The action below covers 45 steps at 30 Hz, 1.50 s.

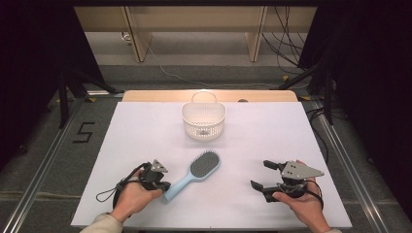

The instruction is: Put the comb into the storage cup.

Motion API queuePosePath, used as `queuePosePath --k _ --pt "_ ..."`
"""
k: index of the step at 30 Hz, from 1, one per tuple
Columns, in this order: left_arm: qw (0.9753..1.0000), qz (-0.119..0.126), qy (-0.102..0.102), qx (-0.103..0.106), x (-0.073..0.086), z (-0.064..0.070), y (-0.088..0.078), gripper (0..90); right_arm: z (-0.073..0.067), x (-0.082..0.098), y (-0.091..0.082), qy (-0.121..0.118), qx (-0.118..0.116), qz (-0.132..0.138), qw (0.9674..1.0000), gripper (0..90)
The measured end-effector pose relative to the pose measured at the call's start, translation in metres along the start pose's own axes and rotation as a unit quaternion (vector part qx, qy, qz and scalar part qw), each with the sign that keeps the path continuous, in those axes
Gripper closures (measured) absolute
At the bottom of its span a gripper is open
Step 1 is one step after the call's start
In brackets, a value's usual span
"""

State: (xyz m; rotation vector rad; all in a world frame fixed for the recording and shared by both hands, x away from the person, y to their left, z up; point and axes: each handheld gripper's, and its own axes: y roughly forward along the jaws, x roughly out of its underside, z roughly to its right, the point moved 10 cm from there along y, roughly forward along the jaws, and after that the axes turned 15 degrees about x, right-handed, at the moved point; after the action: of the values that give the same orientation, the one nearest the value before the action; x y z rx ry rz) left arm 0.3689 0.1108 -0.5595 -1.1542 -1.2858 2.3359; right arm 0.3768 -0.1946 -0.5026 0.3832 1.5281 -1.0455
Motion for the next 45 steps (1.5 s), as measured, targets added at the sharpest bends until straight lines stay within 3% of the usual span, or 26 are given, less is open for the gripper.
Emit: queuePosePath --k 5,24,42,45 --pt "0.9998 -0.001 -0.003 0.017 0.001 0.006 0.002 89.8 0.000 0.000 0.000 -0.001 0.001 0.001 1.0000 15.8" --pt "0.9991 -0.019 0.005 0.036 0.003 0.019 0.006 89.8 0.000 0.001 0.000 0.001 0.000 -0.002 1.0000 16.0" --pt "0.9987 -0.024 0.015 0.043 0.003 0.026 0.008 89.6 0.000 0.001 0.000 0.001 -0.002 -0.002 1.0000 16.1" --pt "0.9988 -0.013 0.019 0.044 -0.001 0.023 0.001 85.3 0.000 0.000 0.000 0.000 -0.002 -0.001 1.0000 16.1"
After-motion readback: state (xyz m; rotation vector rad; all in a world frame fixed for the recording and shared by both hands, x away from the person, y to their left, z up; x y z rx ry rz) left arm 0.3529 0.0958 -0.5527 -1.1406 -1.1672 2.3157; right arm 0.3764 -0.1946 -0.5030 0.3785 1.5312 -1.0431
